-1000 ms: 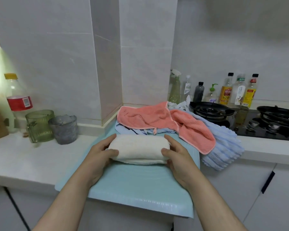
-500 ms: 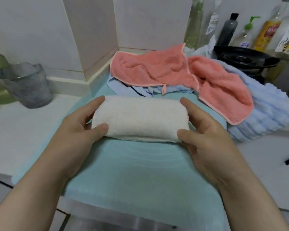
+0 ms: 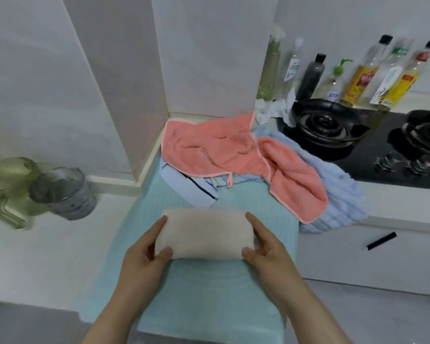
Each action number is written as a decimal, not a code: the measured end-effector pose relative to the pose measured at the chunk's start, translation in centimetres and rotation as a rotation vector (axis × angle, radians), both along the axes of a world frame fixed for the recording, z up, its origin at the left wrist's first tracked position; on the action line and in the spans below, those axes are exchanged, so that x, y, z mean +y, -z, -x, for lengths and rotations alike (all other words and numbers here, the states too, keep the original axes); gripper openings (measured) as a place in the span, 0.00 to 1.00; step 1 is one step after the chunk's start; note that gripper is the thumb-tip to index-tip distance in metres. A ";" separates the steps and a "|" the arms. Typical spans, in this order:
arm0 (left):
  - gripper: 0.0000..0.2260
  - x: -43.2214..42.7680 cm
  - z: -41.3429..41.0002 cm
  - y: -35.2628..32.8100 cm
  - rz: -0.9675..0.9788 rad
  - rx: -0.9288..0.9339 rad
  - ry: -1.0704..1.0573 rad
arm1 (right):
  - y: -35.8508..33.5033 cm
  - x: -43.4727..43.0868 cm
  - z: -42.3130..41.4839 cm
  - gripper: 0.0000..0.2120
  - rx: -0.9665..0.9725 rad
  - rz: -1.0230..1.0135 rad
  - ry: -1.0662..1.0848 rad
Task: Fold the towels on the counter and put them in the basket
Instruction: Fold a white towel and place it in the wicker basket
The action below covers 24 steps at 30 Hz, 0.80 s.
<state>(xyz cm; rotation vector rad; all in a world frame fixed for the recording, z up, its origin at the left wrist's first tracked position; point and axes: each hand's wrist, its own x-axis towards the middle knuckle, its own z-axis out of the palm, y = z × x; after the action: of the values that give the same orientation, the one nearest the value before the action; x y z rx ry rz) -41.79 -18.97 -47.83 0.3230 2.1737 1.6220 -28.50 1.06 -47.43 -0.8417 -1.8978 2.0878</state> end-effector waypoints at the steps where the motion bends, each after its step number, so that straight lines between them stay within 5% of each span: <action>1: 0.27 0.0 0.1 -0.5 0.001 -0.045 0.011 | -0.5 0.0 0.1 0.35 -0.025 0.045 0.006; 8: 0.29 -0.4 0.1 -5.7 -0.106 -0.258 0.086 | -7.6 -0.5 -2.1 0.33 -0.105 0.161 0.135; 21: 0.28 12.4 -6.8 -17.4 -0.292 -0.144 0.370 | -18.9 8.9 -15.0 0.30 0.053 0.158 0.383; 24: 0.36 16.9 -10.2 -19.4 -0.308 -0.122 0.441 | -20.5 13.0 -18.5 0.29 0.073 0.106 0.413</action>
<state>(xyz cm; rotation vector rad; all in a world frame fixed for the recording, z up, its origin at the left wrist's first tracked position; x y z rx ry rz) -31.60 -2.07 -28.47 0.7163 1.6144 1.6576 -9.99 14.03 -26.94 -1.0588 -1.4372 1.9422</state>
